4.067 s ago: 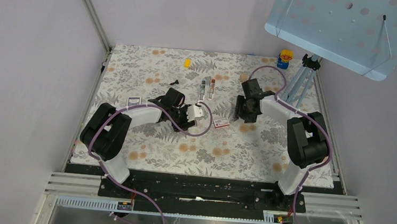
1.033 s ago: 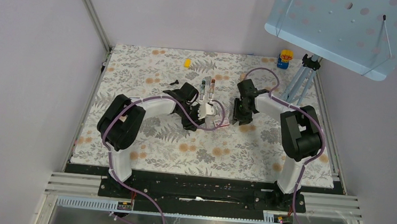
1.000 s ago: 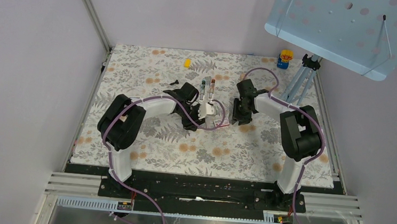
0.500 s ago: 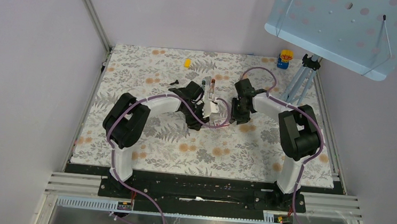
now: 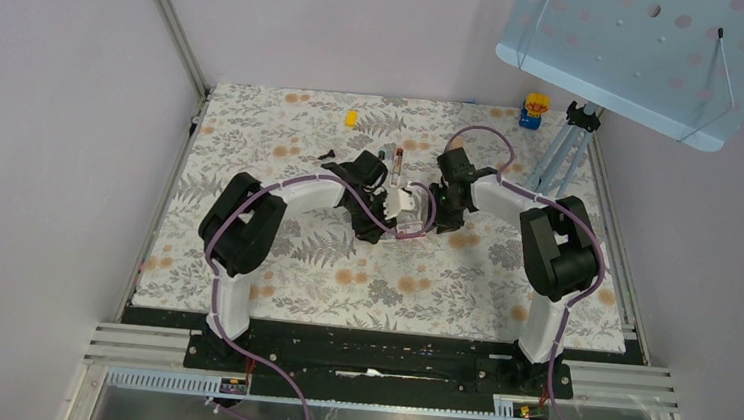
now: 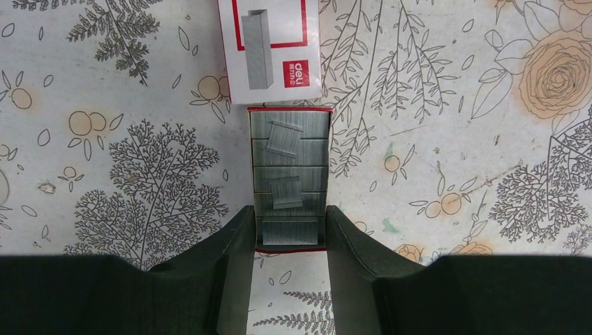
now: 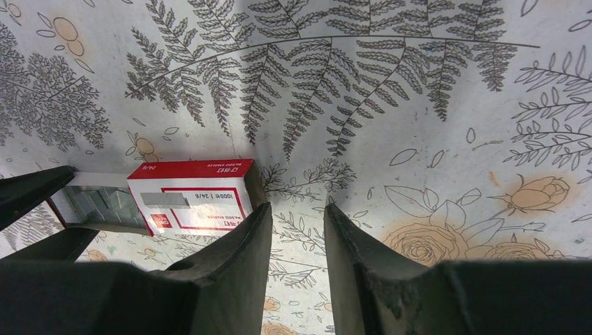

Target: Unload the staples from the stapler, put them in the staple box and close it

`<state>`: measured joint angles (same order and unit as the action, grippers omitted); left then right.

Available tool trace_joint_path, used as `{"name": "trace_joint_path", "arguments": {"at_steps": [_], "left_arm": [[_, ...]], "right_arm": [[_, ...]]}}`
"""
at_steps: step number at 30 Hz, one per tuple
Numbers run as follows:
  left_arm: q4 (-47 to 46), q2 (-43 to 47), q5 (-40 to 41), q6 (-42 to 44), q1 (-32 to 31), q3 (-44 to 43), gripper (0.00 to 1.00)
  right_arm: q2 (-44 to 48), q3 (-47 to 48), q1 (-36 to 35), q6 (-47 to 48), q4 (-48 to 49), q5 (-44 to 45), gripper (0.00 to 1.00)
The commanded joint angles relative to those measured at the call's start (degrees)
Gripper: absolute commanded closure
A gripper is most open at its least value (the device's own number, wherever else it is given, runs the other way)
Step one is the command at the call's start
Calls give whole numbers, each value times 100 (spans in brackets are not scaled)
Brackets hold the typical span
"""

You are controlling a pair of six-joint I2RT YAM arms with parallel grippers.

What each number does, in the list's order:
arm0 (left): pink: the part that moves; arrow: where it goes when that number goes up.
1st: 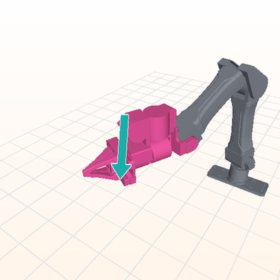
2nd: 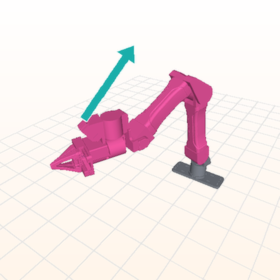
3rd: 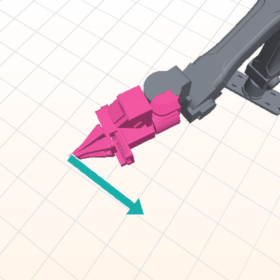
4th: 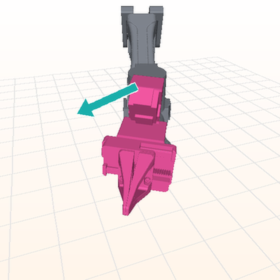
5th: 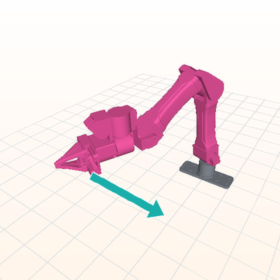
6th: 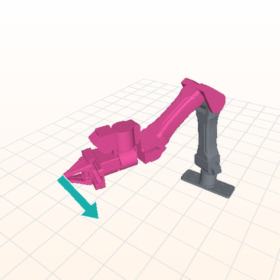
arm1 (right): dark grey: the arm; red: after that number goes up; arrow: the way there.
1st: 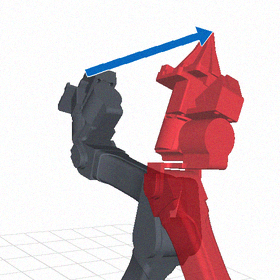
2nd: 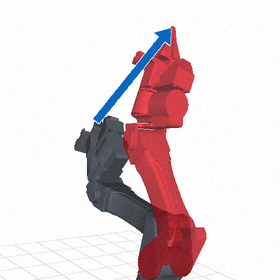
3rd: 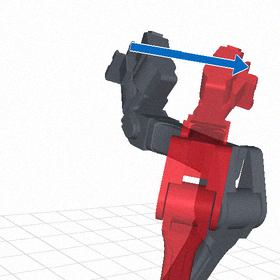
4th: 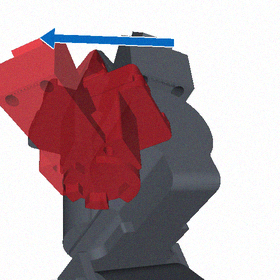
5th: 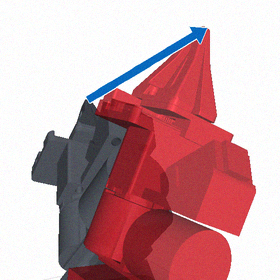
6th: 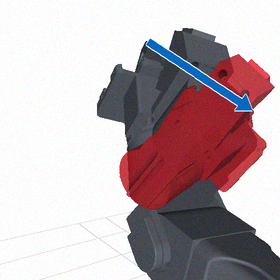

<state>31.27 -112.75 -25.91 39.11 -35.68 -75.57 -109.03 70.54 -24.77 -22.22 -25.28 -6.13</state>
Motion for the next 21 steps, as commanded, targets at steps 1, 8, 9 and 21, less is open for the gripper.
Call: {"name": "trace_joint_path", "arguments": {"at_steps": [1, 8, 9, 21], "left_arm": [[371, -458, 296, -34, -53, 109, 64], [366, -486, 435, 23, -53, 66, 64], [364, -485, 455, 32, -53, 49, 64], [364, -554, 704, 164, -5, -147, 65]], "right_arm": [[-102, 86, -65, 115, 50, -156, 59], [-118, 98, -80, 149, 34, -110, 59], [-118, 103, -79, 163, 24, -96, 59], [-175, 297, -64, 156, -126, 261, 59]]}}
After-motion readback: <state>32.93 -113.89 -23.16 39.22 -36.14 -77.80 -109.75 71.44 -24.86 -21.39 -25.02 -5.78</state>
